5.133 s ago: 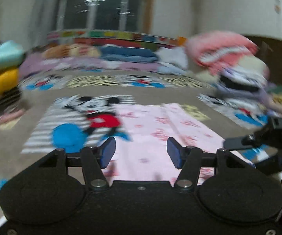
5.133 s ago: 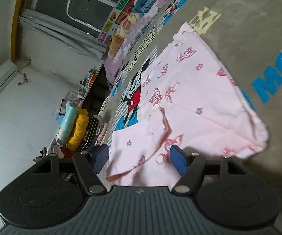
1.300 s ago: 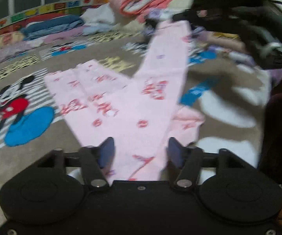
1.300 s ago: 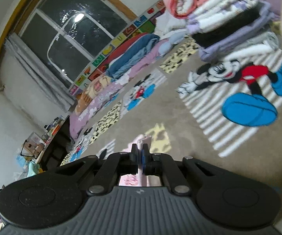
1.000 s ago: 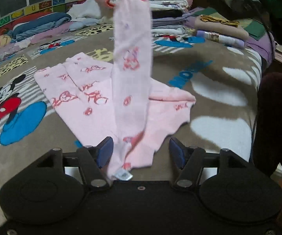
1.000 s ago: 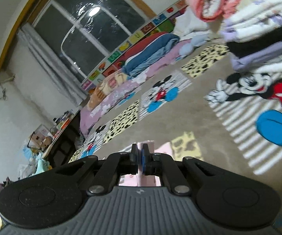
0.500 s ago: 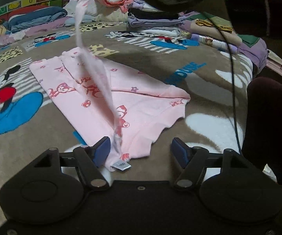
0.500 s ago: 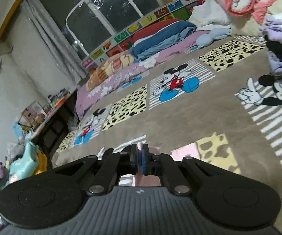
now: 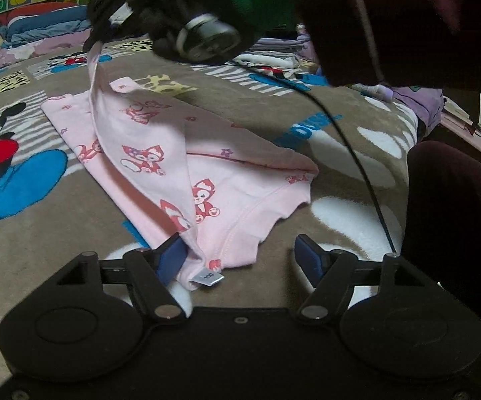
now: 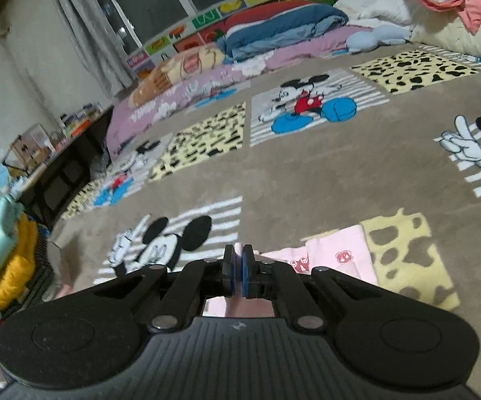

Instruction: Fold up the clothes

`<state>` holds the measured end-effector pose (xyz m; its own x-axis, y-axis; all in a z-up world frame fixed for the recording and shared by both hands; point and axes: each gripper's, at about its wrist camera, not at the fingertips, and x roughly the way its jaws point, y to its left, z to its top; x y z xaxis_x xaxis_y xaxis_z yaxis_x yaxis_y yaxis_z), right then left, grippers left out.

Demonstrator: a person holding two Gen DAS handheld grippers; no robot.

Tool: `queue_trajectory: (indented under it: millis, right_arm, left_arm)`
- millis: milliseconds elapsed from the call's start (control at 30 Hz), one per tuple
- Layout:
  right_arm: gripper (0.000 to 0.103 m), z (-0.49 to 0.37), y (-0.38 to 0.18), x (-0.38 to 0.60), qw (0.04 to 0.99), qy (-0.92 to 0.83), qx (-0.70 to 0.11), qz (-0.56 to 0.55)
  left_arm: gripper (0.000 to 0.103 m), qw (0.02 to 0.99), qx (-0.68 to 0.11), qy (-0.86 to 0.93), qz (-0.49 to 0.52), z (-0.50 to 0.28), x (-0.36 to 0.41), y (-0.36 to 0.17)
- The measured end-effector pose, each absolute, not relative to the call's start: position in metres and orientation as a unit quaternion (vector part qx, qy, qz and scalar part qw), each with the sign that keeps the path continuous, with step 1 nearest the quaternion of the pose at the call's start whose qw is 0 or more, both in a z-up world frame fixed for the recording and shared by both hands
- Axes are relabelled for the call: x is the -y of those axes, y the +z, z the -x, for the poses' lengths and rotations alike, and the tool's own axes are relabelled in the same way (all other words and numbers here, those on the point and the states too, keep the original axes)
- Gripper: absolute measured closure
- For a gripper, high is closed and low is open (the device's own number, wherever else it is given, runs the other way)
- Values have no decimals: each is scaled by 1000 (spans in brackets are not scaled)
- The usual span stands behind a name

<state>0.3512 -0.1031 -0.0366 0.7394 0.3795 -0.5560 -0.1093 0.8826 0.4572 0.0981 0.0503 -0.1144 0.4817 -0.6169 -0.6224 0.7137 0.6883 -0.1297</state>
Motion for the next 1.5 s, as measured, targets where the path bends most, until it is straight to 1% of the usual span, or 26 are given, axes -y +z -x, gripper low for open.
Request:
queue_trajectory:
  millis: [133, 167, 200, 233, 267, 300, 333, 367, 467, 633, 800, 833, 900, 933, 1200, 1300, 1400, 1433, 1500]
  right_arm:
    - [97, -367, -49, 93, 910, 120, -351, -183]
    - [93, -371, -52, 94, 909, 119, -352, -190]
    - [92, -375, -54, 94, 907, 118, -354, -197]
    - [89, -378, -55, 95, 905, 118, -354, -203]
    - [77, -377, -53, 99, 907, 120, -344, -212]
    - [69, -376, -51, 103, 908, 122, -335, -221]
    - [59, -375, -49, 107, 909, 124, -325, -230]
    - [58, -375, -47, 111, 910, 126, -316, -238]
    - [58, -372, -49, 123, 912, 131, -317, -226]
    - [58, -367, -71, 113, 910, 155, -362, -131]
    - [64, -359, -86, 89, 911, 182, -366, -52]
    - [68, -360, -89, 86, 911, 181, -369, -46]
    - [87, -359, -91, 84, 913, 180, -365, -41]
    - [95, -357, -90, 85, 914, 181, -360, -43]
    - [96, -351, -76, 101, 925, 180, -327, -75]
    - [96, -355, -80, 102, 924, 170, -337, -63]
    - [92, -362, -92, 97, 917, 157, -365, -36]
    - [91, -360, -91, 97, 918, 158, -361, -40]
    - [84, -354, -85, 100, 921, 163, -349, -55]
  left_arm:
    - [31, 856, -331, -393, -64, -100, -53, -115]
    - [31, 855, -331, -394, -60, -101, -54, -116]
    - [31, 855, -332, -395, -57, -102, -55, -116]
    - [30, 855, -332, -395, -55, -103, -55, -116]
    - [30, 855, -332, -395, -53, -103, -56, -116]
    - [30, 855, -333, -396, -52, -104, -56, -116]
    - [30, 854, -333, -396, -51, -104, -57, -115]
    - [30, 854, -333, -396, -50, -104, -57, -116]
    - [30, 855, -333, -394, -52, -104, -56, -116]
    - [29, 855, -334, -393, -48, -104, -57, -116]
    - [29, 855, -335, -392, -45, -105, -57, -116]
    - [29, 855, -335, -393, -44, -105, -57, -117]
    - [29, 855, -335, -393, -43, -105, -58, -117]
    - [29, 855, -335, -394, -43, -106, -58, -116]
    - [28, 853, -338, -395, -39, -106, -59, -116]
    - [27, 852, -338, -397, -40, -106, -58, -117]
    - [27, 852, -339, -396, -38, -105, -61, -116]
    - [27, 852, -339, -396, -38, -105, -61, -115]
    - [27, 855, -339, -391, -38, -104, -65, -113]
